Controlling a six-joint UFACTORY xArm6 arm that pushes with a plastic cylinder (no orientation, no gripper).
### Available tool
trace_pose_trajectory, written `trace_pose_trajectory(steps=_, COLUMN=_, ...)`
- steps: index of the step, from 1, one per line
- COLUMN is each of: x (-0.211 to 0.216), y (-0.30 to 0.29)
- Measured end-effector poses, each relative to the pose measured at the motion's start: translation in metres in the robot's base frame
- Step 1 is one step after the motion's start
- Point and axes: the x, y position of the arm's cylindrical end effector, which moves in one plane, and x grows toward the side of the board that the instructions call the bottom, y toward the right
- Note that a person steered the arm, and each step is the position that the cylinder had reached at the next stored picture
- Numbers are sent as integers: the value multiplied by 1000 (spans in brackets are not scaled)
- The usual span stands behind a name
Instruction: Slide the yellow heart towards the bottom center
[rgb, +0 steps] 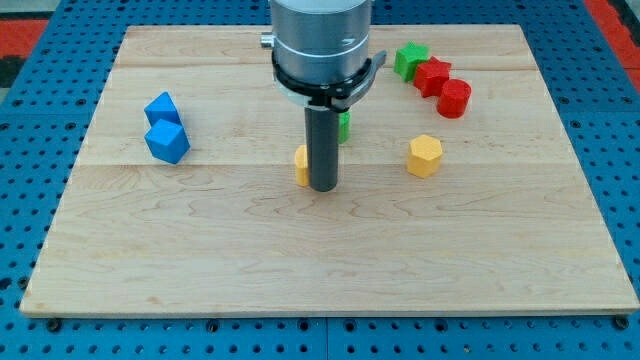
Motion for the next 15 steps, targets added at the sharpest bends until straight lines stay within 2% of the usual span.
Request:
trace_pose_trajectory(steps=2, x=-17, y=1)
trace_pose_trajectory(steps=6, x=-15, y=-1)
trace_pose_trajectory(steps=7, x=-47, y=9)
trace_pose_trajectory(steps=8, x=-57, y=-31)
trace_pose_trajectory(steps=9, x=-74, y=-35)
trace_pose_trajectory(steps=10, x=-78, y=-71)
trace_pose_trajectory(steps=11, x=-76, y=-99)
trace_pose_trajectory(steps=13, x=-21, y=-104)
trace_pose_trajectory(steps=14, x=-13, y=-131)
trace_pose_trajectory(steps=15, x=12, y=-133)
